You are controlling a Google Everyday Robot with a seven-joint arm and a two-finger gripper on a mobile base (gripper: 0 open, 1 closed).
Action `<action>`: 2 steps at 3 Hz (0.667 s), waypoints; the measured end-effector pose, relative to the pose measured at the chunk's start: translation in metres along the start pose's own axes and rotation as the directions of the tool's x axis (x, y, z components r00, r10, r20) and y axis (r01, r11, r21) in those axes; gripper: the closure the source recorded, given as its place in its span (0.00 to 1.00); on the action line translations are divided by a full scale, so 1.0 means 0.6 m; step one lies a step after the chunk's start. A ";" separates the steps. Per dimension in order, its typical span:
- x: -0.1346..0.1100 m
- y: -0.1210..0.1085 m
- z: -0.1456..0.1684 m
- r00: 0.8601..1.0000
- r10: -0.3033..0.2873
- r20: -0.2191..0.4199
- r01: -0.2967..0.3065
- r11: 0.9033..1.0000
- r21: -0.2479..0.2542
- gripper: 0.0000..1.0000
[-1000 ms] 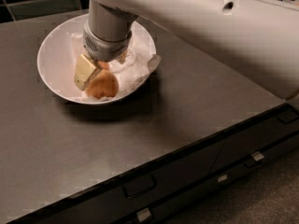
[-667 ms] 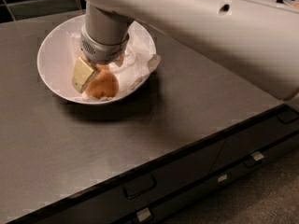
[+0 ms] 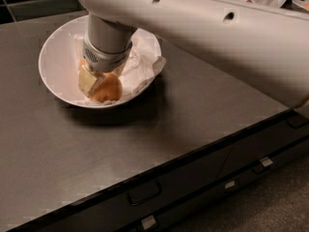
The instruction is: Pick orange from white bowl
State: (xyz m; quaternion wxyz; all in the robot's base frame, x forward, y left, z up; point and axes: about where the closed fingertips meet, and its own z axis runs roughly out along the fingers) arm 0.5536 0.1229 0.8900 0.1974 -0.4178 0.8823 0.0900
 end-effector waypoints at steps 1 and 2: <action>-0.001 0.000 -0.002 1.000 0.000 0.000 0.000 1.000 0.000 0.41; 0.001 0.001 0.005 1.000 0.003 -0.001 -0.003 1.000 -0.006 0.42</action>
Offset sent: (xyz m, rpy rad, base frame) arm 0.0025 0.0029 -0.0262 0.0197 0.0314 -0.0047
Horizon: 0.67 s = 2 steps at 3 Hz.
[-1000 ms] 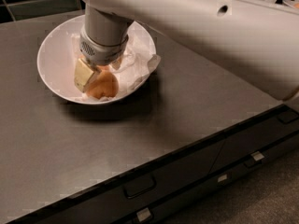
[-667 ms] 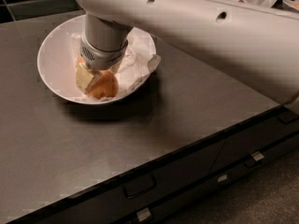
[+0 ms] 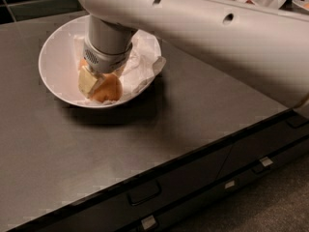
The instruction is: Pick orange from white bowl
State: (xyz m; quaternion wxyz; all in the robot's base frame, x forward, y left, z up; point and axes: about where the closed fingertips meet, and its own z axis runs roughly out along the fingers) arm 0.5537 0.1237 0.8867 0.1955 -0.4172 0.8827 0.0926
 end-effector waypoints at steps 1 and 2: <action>-0.002 0.000 -0.003 1.000 0.000 0.000 0.000 1.000 0.000 0.42; 0.001 0.001 0.005 1.000 0.003 -0.001 -0.003 1.000 -0.010 0.42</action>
Offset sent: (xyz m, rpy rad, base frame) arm 0.0032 0.0058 -0.0449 0.0422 0.0596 0.0025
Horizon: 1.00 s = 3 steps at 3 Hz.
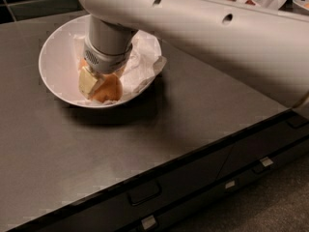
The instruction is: Pick orange from white bowl
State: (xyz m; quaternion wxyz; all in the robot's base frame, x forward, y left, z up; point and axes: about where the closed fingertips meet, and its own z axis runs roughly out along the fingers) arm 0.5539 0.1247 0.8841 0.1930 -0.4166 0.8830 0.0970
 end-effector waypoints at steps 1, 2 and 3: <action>0.004 0.001 0.011 1.000 0.011 0.006 -0.011 1.000 -0.011 0.41; 0.012 0.001 0.024 0.997 0.048 0.057 -0.047 0.999 -0.020 0.39; 0.036 0.001 0.031 0.987 0.097 0.126 -0.097 0.995 -0.009 0.35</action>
Offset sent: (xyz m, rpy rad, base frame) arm -0.0004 -0.0072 -0.0423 0.2315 -0.0542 -0.1332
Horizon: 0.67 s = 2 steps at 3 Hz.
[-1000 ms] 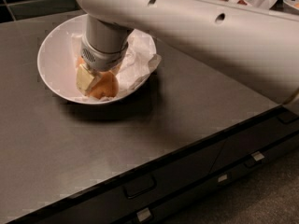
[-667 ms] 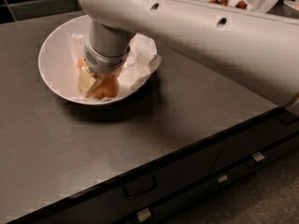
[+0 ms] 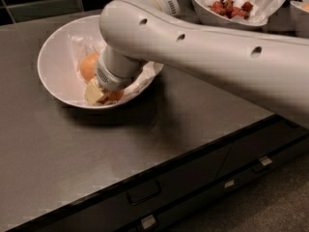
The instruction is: Pick orange from white bowl
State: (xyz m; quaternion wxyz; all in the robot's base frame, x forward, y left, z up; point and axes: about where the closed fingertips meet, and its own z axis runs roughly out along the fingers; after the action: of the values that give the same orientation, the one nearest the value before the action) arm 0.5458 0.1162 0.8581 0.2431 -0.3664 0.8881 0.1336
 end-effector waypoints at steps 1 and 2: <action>-0.001 0.001 -0.005 1.000 0.002 0.005 -0.002 1.000 0.003 0.33; -0.002 0.001 -0.004 0.998 0.004 0.069 -0.005 1.000 0.018 0.28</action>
Offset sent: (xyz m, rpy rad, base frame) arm 0.0024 -0.0012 0.0008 0.1413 -0.1929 -0.0588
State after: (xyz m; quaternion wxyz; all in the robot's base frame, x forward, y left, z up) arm 0.5452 0.1163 0.8610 0.2767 -0.3573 0.8812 0.1385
